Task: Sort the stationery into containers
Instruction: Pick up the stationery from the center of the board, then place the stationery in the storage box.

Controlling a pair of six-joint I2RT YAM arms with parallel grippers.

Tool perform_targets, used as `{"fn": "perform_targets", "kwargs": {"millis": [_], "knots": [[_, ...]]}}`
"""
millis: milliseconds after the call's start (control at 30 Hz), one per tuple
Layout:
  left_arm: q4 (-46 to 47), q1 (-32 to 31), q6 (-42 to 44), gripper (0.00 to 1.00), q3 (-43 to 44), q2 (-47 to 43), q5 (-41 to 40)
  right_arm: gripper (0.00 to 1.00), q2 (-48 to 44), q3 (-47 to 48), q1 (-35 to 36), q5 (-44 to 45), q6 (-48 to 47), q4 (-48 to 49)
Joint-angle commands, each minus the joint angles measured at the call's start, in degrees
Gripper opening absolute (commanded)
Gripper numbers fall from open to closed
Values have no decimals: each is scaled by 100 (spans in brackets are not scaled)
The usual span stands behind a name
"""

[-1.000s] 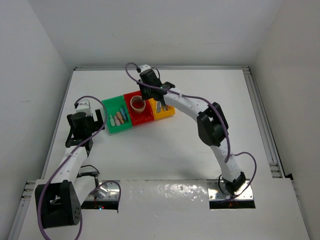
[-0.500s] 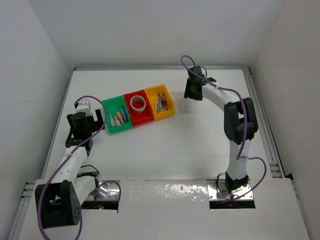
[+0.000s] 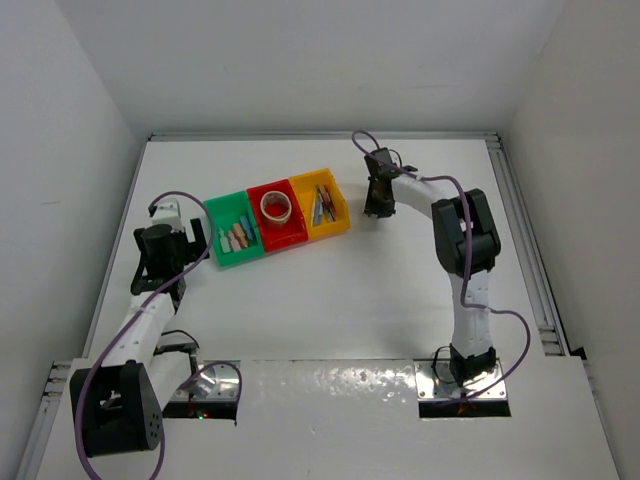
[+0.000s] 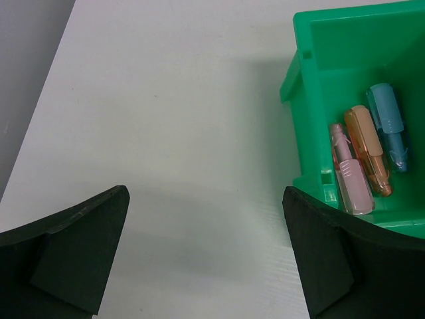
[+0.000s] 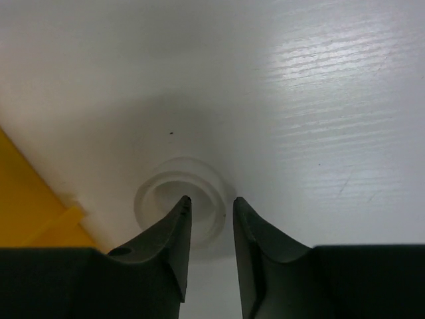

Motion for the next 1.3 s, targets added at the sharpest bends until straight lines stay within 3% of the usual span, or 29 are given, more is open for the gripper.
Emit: {"fn": "perform_targets", "kwargs": {"millis": [0,100,167,200,300,467,633,767,1133,1267], "knots": [[165,78,-17,99,53,-122,29,28,73,176,-28,287,163,-37],[174,78,-8,99,44,-131,3,18,-14,35,-46,429,146,25],[191,86,-8,99,36,-139,11,3,-85,34,-46,508,93,34],[191,86,-8,99,36,-131,20,0,-120,52,-46,534,75,25],[174,86,-8,99,44,-131,29,0,-514,105,77,762,-126,130],[200,95,-17,99,27,-104,55,0,-1104,561,857,914,-1373,885],[183,86,-35,99,44,-104,56,0,-254,2165,1623,219,-2314,519],[156,95,-17,99,62,-166,3,0,547,3171,2011,-203,-2403,279],[209,130,-35,99,27,-166,38,0,1057,3050,2301,-626,-2245,754],[209,131,-35,99,36,-166,29,8,1058,2926,2319,-599,-2254,798]]}}
